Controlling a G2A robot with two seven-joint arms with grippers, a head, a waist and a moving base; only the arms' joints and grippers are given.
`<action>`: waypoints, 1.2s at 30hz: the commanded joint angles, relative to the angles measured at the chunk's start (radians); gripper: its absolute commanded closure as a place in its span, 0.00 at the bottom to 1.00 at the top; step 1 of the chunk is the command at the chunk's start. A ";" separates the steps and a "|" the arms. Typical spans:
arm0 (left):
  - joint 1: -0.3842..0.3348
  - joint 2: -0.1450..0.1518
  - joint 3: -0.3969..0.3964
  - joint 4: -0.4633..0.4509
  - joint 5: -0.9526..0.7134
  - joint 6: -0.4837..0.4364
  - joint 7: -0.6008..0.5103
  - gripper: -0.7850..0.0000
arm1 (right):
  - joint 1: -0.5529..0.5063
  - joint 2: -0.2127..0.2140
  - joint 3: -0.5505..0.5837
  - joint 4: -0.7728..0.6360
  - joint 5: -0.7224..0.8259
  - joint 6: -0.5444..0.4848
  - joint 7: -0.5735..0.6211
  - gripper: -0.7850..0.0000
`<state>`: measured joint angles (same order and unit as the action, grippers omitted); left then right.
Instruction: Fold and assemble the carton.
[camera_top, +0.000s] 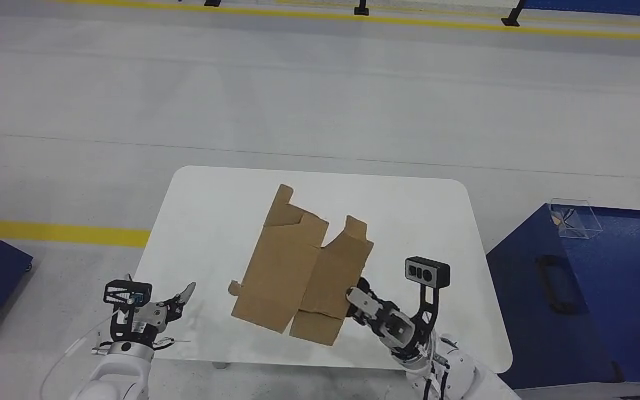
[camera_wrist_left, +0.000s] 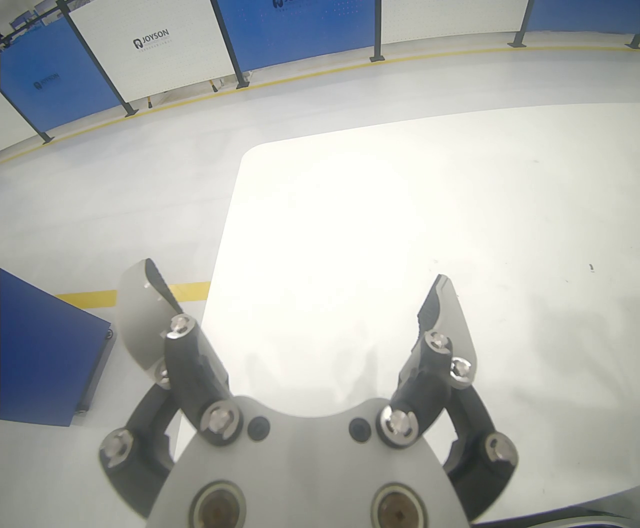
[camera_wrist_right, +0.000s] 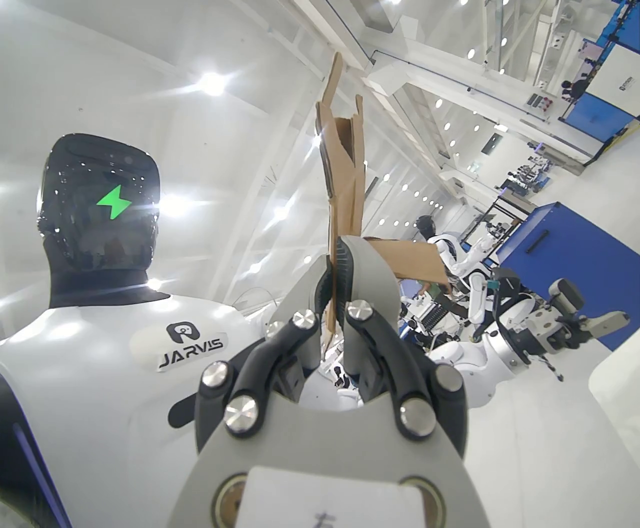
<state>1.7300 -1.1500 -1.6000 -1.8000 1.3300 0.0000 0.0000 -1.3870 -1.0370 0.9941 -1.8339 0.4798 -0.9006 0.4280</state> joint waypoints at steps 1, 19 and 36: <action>0.000 0.000 0.000 0.000 0.000 0.000 0.000 0.00 | -0.002 0.000 -0.001 -0.003 0.007 0.006 -0.004 1.00; 0.000 0.000 0.000 0.000 0.000 0.000 0.000 0.00 | -0.103 0.028 0.009 -0.168 1.576 1.427 0.340 1.00; 0.000 0.000 0.000 0.000 0.000 0.000 0.000 0.00 | -0.007 0.031 -0.111 -0.064 2.323 1.862 -0.048 1.00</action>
<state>1.7300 -1.1500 -1.6000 -1.8000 1.3300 0.0000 0.0000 -1.3942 -1.0046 0.8656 -1.8957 2.8301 0.9866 0.3741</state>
